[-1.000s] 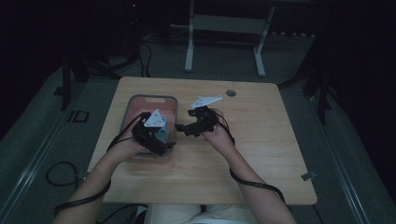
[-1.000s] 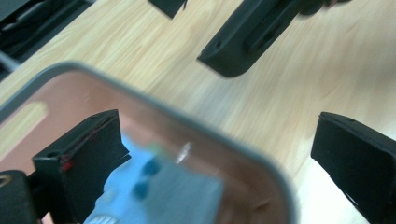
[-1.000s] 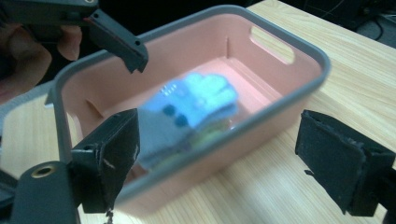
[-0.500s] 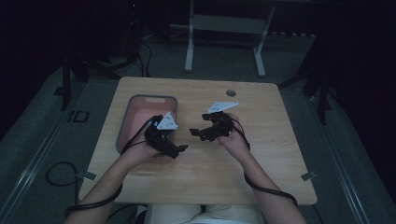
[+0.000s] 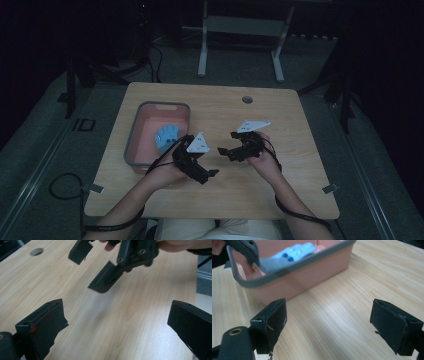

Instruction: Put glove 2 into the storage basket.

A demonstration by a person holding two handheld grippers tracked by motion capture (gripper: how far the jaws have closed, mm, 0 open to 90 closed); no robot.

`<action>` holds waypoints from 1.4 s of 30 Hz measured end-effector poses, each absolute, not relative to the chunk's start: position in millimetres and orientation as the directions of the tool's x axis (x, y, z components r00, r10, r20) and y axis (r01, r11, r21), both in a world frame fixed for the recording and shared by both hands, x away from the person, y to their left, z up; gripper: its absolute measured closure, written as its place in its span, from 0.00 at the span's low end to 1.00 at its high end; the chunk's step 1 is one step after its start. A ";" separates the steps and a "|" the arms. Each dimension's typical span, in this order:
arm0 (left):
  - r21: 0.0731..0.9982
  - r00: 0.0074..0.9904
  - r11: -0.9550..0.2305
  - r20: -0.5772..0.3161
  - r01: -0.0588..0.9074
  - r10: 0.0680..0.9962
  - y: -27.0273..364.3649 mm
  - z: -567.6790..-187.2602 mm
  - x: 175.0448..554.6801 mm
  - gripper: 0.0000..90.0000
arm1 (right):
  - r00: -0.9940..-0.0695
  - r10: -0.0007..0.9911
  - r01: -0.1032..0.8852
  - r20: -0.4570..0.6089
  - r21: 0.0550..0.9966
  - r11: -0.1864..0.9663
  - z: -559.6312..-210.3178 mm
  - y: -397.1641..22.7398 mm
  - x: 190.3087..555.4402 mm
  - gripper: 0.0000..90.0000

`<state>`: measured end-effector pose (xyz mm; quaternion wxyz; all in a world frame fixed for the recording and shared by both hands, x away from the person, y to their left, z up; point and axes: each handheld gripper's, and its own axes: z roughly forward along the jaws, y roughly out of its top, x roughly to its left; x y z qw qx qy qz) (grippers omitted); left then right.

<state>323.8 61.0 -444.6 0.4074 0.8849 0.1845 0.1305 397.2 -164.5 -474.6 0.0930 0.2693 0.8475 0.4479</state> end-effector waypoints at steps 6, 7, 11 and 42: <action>0.768 0.925 -0.614 0.077 0.183 0.373 39.5 -456.6 313.3 0.01 | -0.833 0.547 0.382 0.081 0.800 0.463 -488.1 -180.8 388.8 0.16; 0.768 0.925 -0.614 0.077 0.183 0.373 39.5 -456.6 313.3 0.01 | -0.833 0.547 0.382 0.081 0.800 0.463 -488.1 -180.8 388.8 0.16; 0.760 0.940 -0.630 0.078 0.159 0.331 29.2 -464.6 308.5 0.01 | -0.825 0.559 0.394 0.086 0.797 0.459 -496.1 -190.7 383.8 0.16; 0.743 0.976 -0.657 0.024 0.128 0.217 3.0 -529.1 295.8 0.01 | -0.808 0.581 0.415 0.094 0.790 0.451 -545.1 -233.3 355.1 0.15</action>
